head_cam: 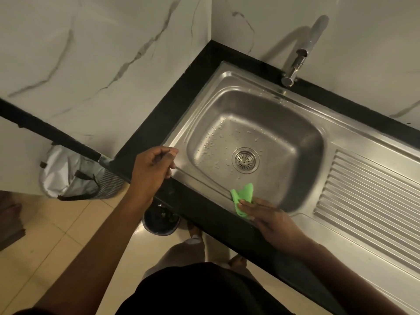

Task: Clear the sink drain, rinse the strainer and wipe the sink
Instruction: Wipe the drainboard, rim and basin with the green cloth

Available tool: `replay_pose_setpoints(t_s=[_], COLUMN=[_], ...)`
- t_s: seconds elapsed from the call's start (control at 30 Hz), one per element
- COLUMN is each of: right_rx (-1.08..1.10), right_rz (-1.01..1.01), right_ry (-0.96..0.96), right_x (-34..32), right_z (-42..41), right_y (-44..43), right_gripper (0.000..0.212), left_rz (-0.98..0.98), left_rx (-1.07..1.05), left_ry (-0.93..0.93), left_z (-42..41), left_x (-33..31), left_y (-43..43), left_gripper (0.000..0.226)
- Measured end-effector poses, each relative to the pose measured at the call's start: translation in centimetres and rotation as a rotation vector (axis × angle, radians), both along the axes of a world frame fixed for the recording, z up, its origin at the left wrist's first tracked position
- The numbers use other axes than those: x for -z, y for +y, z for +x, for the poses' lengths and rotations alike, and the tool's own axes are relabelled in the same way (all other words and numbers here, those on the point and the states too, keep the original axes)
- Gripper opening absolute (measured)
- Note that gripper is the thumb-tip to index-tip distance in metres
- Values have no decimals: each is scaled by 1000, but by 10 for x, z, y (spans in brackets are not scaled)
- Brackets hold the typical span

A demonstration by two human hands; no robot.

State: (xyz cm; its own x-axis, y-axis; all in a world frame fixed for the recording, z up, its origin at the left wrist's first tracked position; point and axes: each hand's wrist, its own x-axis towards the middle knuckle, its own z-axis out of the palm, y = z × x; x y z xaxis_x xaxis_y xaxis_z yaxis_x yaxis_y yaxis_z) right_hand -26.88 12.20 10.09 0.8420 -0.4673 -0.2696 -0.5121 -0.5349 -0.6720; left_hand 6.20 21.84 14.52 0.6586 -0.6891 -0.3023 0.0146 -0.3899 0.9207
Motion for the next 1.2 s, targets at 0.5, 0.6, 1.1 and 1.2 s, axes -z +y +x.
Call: replay_pose_setpoints(t_s=[0.5,0.6,1.1,1.2], right_rx=[-127,-91,-99,-115], right_rz=[-110,-46,-282,-175], right_ry=[120,21,-94,-150], right_x=[1,3,23,25], right_z=[248,240,147,201], right_y=[-8,1,-6,-5], right_gripper=[71,64,40,34], left_rz=[40,28,-13,-1], left_rx=[41,64,122,103], left_ry=[-66,-72,6,12], left_z=[61,65,89,91], left_x=[20,21,28,27], left_y=[-6,-15,-51,-57], left_gripper=[15,14,15,15])
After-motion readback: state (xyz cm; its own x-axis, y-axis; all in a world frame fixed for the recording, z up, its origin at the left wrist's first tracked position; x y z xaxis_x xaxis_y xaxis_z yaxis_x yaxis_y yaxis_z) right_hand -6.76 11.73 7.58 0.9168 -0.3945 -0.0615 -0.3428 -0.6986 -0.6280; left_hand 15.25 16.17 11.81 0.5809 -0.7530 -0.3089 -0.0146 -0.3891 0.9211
